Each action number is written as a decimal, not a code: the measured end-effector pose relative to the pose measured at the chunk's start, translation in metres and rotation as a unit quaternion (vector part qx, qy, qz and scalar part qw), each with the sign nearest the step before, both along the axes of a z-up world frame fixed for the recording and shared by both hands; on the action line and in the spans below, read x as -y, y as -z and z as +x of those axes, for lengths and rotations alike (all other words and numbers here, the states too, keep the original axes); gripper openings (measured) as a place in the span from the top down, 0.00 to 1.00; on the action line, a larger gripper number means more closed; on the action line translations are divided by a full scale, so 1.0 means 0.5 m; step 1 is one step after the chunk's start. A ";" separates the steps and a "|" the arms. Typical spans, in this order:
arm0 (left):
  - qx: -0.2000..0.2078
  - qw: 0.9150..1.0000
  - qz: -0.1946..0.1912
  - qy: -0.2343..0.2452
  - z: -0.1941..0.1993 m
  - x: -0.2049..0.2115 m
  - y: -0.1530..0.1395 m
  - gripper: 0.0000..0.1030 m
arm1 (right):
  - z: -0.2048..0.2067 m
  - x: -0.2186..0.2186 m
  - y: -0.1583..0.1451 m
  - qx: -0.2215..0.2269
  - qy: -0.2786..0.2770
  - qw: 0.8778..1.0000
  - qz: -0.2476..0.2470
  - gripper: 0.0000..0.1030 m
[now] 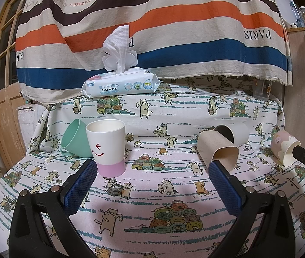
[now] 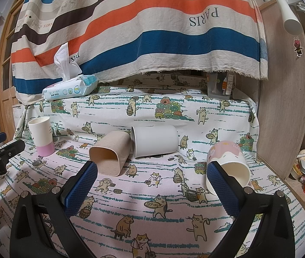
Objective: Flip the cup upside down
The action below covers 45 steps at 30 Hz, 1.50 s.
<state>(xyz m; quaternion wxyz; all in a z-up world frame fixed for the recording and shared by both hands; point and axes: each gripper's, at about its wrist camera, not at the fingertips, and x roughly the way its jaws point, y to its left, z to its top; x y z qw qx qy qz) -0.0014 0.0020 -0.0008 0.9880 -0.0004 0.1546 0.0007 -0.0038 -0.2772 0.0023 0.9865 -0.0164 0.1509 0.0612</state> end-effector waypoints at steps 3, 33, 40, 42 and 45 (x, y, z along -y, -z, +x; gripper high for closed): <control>0.000 1.000 0.000 0.000 0.000 0.000 0.000 0.00 | 0.000 0.000 0.000 0.000 0.000 1.000 0.000 0.01; 0.000 1.000 0.000 0.000 0.000 -0.003 0.001 0.00 | 0.005 -0.024 -0.008 -0.026 -0.027 0.999 -0.024 0.01; -0.002 1.000 -0.002 -0.004 0.003 -0.010 0.000 0.00 | -0.010 -0.064 -0.077 -0.020 -0.045 0.999 -0.017 0.01; -0.001 1.000 -0.002 -0.006 0.001 -0.010 0.000 0.00 | -0.006 -0.079 -0.091 -0.024 -0.042 0.999 -0.026 0.01; 0.000 1.000 -0.003 -0.011 0.000 -0.011 0.000 0.00 | 0.003 -0.101 -0.115 -0.026 -0.042 0.999 -0.023 0.01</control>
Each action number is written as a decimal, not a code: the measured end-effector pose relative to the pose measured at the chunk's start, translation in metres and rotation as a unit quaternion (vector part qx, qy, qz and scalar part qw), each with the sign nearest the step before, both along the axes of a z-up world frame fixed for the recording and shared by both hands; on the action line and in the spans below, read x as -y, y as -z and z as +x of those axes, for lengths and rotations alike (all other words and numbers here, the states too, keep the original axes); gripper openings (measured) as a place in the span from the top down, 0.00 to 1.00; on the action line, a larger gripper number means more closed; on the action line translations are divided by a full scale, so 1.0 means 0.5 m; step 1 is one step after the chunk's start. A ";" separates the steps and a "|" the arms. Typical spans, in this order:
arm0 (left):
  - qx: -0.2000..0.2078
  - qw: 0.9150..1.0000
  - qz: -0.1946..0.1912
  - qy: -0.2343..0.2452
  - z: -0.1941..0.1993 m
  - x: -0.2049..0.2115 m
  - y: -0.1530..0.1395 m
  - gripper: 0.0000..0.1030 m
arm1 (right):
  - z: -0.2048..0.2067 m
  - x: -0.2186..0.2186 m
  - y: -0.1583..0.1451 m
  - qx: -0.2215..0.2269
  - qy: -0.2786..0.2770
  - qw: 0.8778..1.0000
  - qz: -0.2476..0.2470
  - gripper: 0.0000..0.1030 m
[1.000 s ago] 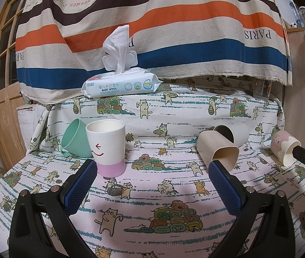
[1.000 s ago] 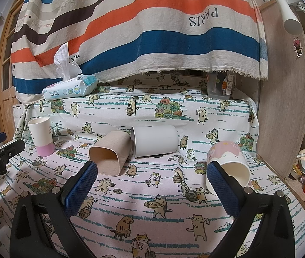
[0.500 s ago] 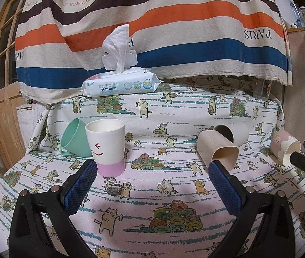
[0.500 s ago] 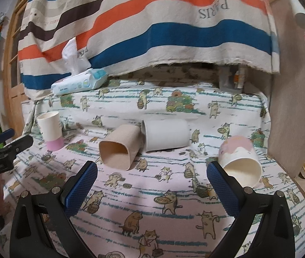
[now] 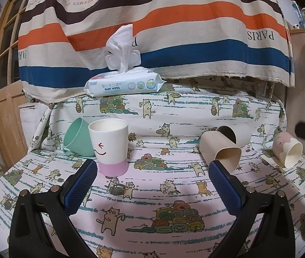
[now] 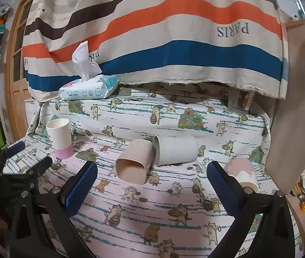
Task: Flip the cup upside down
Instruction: 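Move the right tool to the tan cup lying on its side and grasp it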
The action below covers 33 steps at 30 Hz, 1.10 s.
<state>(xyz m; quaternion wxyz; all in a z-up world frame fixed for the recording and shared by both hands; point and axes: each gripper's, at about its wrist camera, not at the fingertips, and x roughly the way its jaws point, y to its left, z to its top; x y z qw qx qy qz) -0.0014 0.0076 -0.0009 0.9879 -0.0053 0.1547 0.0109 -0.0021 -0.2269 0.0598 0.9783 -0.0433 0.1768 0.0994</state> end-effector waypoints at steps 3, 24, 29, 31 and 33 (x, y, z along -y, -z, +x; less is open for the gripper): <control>-0.002 1.000 -0.002 -0.001 0.001 -0.002 0.001 0.00 | 0.011 -0.017 -0.032 -0.002 -0.012 1.000 0.019 0.01; -0.019 1.000 -0.006 -0.003 0.014 -0.005 0.002 0.00 | 0.326 -0.103 0.077 -0.271 0.065 0.960 0.022 0.01; -0.022 1.000 -0.006 -0.004 0.014 -0.004 0.003 0.00 | 0.363 -0.092 0.120 -0.288 0.079 0.953 0.045 0.01; -0.023 1.000 -0.006 -0.004 0.015 -0.003 0.003 0.00 | 0.371 -0.100 0.132 -0.292 0.070 0.953 0.046 0.01; -0.023 1.000 -0.006 -0.004 0.015 -0.002 0.003 0.00 | 0.376 -0.107 0.139 -0.292 0.068 0.953 0.043 0.01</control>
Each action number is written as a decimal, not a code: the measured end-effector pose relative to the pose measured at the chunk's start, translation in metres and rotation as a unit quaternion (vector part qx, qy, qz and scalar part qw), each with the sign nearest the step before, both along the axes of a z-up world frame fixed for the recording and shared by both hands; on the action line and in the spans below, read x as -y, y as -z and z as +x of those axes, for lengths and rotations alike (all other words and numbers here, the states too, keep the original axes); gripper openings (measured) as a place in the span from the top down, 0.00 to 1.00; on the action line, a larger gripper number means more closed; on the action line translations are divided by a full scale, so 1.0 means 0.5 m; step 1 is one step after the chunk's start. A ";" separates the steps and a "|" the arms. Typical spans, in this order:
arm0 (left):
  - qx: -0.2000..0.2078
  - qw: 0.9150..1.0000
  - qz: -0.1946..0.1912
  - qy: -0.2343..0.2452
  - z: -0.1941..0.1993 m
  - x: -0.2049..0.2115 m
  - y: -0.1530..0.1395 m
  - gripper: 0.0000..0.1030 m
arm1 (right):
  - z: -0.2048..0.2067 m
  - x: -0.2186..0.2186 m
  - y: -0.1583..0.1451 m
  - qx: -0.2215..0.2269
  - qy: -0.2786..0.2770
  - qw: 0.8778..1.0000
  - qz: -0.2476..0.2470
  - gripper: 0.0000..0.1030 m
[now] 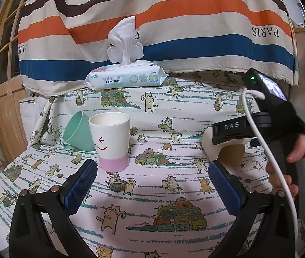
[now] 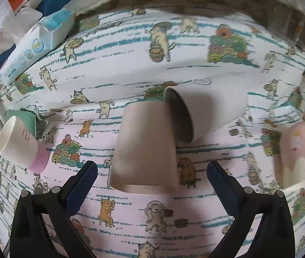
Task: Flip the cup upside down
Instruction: 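Move the right tool to the tan cup lying on its side and grasp it, then lift the tan cup with the right tool, turn it, and release it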
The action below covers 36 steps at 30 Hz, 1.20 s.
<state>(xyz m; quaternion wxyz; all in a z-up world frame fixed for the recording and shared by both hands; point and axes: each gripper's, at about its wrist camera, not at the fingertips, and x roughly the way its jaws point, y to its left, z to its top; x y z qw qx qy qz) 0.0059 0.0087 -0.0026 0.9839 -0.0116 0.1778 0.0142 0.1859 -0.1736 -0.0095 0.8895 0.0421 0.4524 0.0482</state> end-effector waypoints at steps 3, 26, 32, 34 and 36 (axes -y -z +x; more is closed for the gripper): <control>-0.002 1.000 0.000 -0.002 0.003 -0.001 0.000 0.00 | 0.015 -0.015 0.007 0.005 0.001 1.000 -0.024 0.01; -0.003 1.000 -0.002 -0.002 0.005 -0.005 0.001 0.00 | 0.056 -0.023 0.015 -0.038 -0.008 0.998 -0.044 0.32; -0.002 1.000 -0.001 -0.002 0.005 -0.005 0.002 0.00 | 0.020 0.024 0.021 -0.041 -0.014 0.998 -0.043 0.32; -0.002 1.000 -0.001 -0.001 0.005 -0.005 0.002 0.00 | 0.006 0.050 0.024 -0.039 -0.013 0.999 -0.030 0.32; -0.002 1.000 -0.001 -0.002 0.004 -0.005 0.002 0.00 | -0.008 0.070 0.023 -0.039 -0.011 0.999 -0.020 0.32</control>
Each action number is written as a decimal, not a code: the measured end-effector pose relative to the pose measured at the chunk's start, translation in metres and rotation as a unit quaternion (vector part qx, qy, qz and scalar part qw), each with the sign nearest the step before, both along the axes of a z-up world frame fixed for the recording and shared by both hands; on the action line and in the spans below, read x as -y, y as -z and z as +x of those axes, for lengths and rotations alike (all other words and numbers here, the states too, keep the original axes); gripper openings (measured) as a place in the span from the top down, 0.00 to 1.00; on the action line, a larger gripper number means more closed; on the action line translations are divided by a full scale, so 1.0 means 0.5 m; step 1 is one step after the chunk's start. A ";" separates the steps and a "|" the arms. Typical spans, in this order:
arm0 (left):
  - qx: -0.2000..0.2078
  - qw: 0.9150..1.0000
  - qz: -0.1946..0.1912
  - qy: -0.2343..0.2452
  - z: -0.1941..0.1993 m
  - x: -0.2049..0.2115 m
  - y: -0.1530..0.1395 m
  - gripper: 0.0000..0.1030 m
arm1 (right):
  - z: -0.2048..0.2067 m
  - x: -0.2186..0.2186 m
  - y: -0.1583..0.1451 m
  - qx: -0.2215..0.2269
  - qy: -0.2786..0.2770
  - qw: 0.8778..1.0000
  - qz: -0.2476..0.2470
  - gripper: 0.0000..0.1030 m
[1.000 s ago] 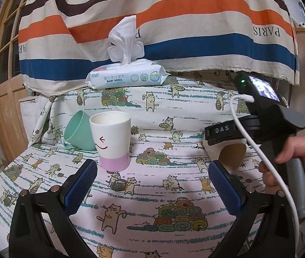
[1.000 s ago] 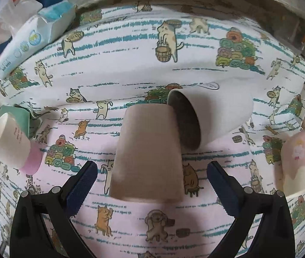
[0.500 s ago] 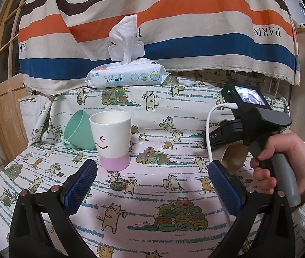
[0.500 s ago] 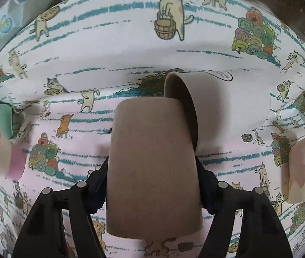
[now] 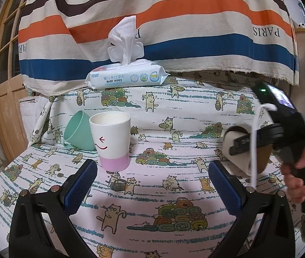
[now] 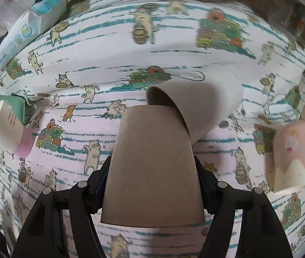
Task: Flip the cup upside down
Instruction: 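Lift the tan cup with the right tool, turn it, and release it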
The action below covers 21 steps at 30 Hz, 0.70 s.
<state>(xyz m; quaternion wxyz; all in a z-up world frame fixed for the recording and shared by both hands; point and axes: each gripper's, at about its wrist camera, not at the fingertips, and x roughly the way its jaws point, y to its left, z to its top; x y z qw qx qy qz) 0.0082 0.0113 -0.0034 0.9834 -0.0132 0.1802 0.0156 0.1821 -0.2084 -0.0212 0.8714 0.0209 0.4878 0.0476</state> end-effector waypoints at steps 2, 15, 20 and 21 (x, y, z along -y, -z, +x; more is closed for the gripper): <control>-0.001 1.000 0.000 0.000 0.001 0.000 0.000 0.00 | -0.018 0.016 -0.005 0.002 -0.004 1.000 0.009 0.32; -0.003 1.000 0.000 0.000 0.000 0.002 0.000 0.00 | -0.161 0.038 -0.051 0.045 -0.045 0.995 0.078 0.32; -0.003 1.000 0.000 0.000 0.000 0.002 0.000 0.00 | -0.206 0.035 -0.032 0.036 -0.066 0.992 0.103 0.32; -0.003 1.000 0.000 0.000 0.000 0.002 0.000 0.00 | -0.213 0.032 -0.029 0.037 -0.070 0.992 0.102 0.32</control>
